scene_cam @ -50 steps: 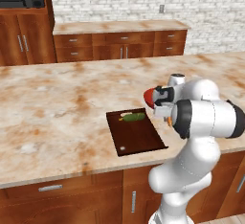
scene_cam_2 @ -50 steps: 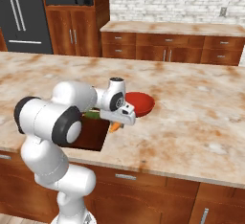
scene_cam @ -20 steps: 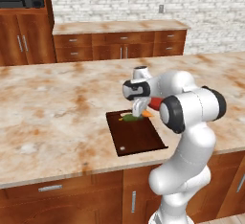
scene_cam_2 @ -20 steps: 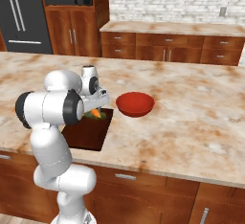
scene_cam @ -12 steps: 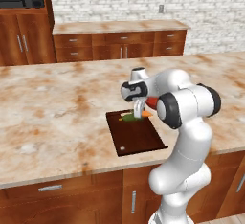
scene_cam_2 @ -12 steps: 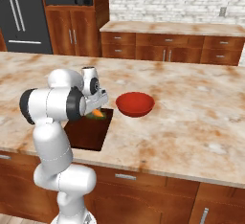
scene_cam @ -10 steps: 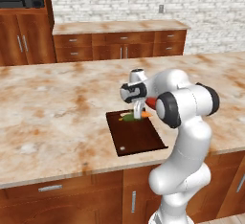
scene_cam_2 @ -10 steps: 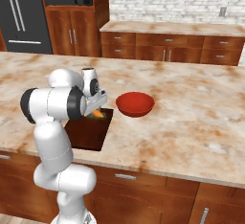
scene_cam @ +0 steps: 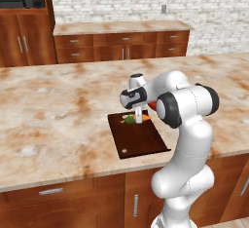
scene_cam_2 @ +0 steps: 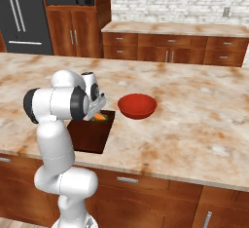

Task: Place the two vegetables and bowl onto the tray for setting up a vegetable dip station.

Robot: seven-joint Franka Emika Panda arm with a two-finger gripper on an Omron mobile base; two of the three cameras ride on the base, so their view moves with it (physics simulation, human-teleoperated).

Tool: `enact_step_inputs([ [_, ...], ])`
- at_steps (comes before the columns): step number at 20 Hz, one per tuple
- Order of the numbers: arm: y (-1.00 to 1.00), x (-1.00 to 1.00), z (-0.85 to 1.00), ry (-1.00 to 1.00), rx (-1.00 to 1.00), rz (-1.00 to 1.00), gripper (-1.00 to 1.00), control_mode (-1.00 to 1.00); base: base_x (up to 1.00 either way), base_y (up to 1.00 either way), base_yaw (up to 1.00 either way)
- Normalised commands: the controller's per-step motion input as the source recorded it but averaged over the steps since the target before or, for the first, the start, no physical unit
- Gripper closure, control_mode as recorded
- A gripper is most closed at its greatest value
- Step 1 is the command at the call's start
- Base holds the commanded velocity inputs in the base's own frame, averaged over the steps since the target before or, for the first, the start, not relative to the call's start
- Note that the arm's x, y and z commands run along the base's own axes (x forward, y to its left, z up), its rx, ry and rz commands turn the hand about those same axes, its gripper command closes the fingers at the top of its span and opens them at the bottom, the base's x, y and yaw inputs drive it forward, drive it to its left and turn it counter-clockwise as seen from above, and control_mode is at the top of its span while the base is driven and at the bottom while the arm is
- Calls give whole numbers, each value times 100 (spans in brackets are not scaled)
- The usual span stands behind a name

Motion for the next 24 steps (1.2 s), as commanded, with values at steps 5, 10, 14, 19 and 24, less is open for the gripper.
enact_step_inputs([
  [5,0,9,-21,-4,0,8,100,-100,0,0,0],
  [10,0,14,-30,-6,0,6,100,-100,0,0,0],
  [14,2,0,-19,0,0,4,-100,-100,0,0,0],
  [19,0,0,-1,0,0,1,-100,-100,0,0,0],
  [24,0,-3,0,0,0,0,-100,-100,0,0,0],
])
